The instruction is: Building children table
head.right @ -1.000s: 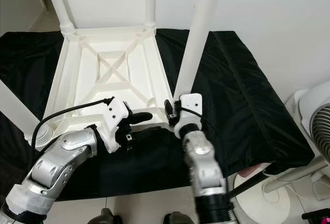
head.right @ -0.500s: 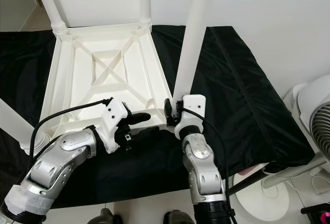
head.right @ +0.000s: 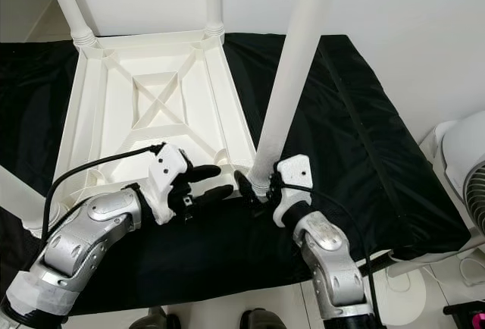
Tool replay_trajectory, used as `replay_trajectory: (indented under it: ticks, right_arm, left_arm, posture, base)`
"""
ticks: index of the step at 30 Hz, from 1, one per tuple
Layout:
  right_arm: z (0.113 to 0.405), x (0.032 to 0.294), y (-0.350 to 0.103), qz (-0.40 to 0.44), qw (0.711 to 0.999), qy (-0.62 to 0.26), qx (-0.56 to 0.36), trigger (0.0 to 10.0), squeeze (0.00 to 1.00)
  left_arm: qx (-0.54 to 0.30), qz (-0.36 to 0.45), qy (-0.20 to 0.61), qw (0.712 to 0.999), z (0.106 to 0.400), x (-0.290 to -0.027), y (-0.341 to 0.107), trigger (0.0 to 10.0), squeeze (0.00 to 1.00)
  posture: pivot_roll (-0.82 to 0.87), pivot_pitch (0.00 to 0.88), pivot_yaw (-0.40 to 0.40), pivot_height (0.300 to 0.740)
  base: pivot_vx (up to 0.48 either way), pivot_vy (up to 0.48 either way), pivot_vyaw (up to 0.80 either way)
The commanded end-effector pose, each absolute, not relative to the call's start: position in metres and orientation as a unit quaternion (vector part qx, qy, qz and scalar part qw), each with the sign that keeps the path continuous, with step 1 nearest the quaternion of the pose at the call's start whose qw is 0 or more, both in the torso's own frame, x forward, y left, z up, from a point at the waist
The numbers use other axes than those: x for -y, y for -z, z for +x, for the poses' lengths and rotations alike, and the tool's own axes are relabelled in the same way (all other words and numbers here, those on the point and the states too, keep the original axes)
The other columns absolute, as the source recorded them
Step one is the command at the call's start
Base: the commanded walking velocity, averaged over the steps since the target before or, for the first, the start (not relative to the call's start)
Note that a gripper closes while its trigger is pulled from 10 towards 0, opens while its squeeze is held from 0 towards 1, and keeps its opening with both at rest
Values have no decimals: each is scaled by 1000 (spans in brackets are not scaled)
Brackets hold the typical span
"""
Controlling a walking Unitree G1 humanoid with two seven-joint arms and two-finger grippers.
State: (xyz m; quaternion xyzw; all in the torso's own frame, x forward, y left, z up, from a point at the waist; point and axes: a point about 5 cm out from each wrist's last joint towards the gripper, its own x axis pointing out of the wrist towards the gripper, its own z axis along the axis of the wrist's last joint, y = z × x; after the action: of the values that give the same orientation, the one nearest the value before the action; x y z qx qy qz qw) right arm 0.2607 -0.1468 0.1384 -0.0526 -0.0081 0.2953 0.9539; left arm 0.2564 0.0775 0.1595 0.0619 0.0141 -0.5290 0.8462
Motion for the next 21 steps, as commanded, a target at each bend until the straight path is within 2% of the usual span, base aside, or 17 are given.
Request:
replay_trajectory:
  ticks: [1, 6, 12, 13, 21]
  right_arm:
    - [263, 150, -139, -52, 947, -316, 10, 10000, 0]
    - [284, 153, -145, -89, 928, -361, 16, 10000, 0]
    - [293, 153, -142, -108, 919, -380, 8, 9843, 0]
    - [294, 153, -139, -105, 914, -393, 1, 0, 0]
    - [297, 159, -133, -92, 914, -396, -5, 0, 0]
  left_arm:
    - [-14, 70, 538, 840, 257, -77, -160, 10000, 0]
    - [-20, 77, 554, 829, 256, -75, -159, 10000, 0]
    - [-33, 86, 568, 818, 252, -76, -154, 10000, 0]
    - [-41, 99, 560, 821, 253, -76, -148, 10000, 0]
    - [-35, 108, 532, 839, 258, -75, -144, 10000, 0]
  posture:
    - [-110, 64, 25, 740]
    - [-104, 40, 28, 740]
    - [-100, 29, 26, 740]
    - [-96, 22, 23, 740]
    - [-96, 17, 19, 740]
  base:
    - [0, 0, 0]
    - [0, 0, 0]
    - [0, 0, 0]
    - [0, 0, 0]
    - [0, 0, 0]
